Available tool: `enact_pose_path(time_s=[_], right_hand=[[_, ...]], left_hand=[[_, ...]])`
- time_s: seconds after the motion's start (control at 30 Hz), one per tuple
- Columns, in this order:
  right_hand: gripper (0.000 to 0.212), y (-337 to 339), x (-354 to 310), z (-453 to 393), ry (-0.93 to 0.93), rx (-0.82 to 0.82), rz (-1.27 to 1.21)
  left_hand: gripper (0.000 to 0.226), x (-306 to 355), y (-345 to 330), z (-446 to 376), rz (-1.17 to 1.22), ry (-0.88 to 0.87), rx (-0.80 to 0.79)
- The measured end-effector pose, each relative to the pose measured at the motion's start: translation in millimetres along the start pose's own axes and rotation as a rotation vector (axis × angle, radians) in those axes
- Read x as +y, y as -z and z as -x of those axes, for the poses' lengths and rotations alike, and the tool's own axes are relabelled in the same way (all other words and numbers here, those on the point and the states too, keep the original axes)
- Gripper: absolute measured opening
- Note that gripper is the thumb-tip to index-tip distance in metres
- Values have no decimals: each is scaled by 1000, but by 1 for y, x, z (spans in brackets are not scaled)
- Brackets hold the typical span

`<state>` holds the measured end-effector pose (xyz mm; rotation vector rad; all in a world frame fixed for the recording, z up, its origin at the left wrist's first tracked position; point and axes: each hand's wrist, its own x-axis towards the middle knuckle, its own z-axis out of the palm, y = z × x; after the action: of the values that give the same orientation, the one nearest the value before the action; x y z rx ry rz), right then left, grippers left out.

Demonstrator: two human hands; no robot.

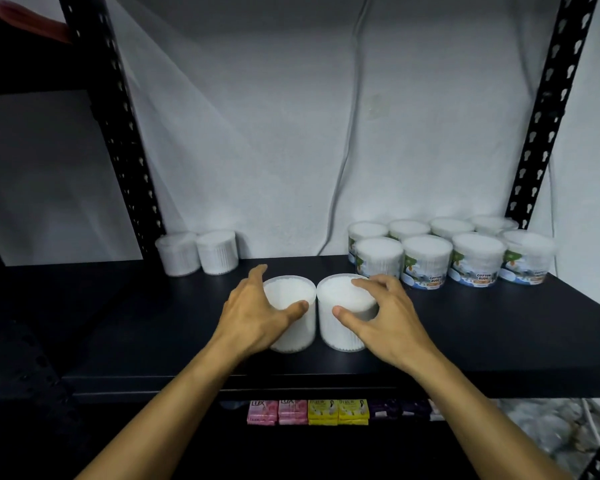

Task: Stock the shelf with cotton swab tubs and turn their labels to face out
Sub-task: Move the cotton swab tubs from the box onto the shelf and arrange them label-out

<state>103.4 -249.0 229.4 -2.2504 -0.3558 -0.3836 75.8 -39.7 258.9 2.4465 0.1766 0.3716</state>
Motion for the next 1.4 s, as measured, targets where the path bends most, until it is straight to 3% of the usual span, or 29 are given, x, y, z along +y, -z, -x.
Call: enact_pose_path(time_s=[0.2, 0.43, 0.6, 0.73, 0.93, 1.13, 1.2, 1.33, 1.4], right_hand=[[52, 18, 11, -15, 53, -162, -75], [70, 34, 12, -26, 71, -366, -102], [87, 22, 4, -22, 54, -232, 9], [88, 12, -2, -20, 47, -155, 86], [78, 21, 4, -26, 84, -276, 30], [86, 31, 5, -31, 129, -401, 13], [86, 32, 5, -29, 137, -387, 6], [85, 26, 5, -22, 79, -179, 61], [86, 21, 3, -20, 26, -120, 116]], left_hand=[[95, -8, 13, -11, 119, -66, -182], [94, -11, 19, -23, 112, -130, -326], [122, -1, 10, -19, -34, -81, -159], [122, 6, 4, -20, -135, -73, -106], [107, 7, 9, -25, 17, -98, -227], [103, 6, 14, -32, 87, -123, -393], [110, 6, 13, -31, 67, -120, -360], [117, 9, 4, -21, -125, -85, -120], [118, 11, -1, -20, -179, -53, -82]])
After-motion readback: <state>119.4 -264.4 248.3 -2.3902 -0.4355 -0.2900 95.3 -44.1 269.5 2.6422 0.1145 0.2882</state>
